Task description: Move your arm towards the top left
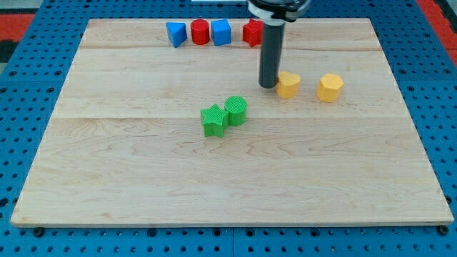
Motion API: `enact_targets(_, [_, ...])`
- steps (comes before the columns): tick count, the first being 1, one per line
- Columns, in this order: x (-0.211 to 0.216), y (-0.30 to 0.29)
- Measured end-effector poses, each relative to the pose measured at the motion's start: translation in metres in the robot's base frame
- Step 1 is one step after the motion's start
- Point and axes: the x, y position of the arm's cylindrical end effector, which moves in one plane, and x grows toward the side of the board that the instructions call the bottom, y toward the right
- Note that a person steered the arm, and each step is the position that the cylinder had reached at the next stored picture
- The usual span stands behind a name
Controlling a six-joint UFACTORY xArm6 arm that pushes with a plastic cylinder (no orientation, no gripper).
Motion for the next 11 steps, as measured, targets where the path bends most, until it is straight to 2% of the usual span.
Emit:
enact_targets(1, [0.006,0.016])
enact_targets(2, [0.018,-0.026])
enact_targets(8, [0.018,-0.025])
enact_targets(9, [0.012,-0.042])
enact_targets(11, [-0.044,-0.168])
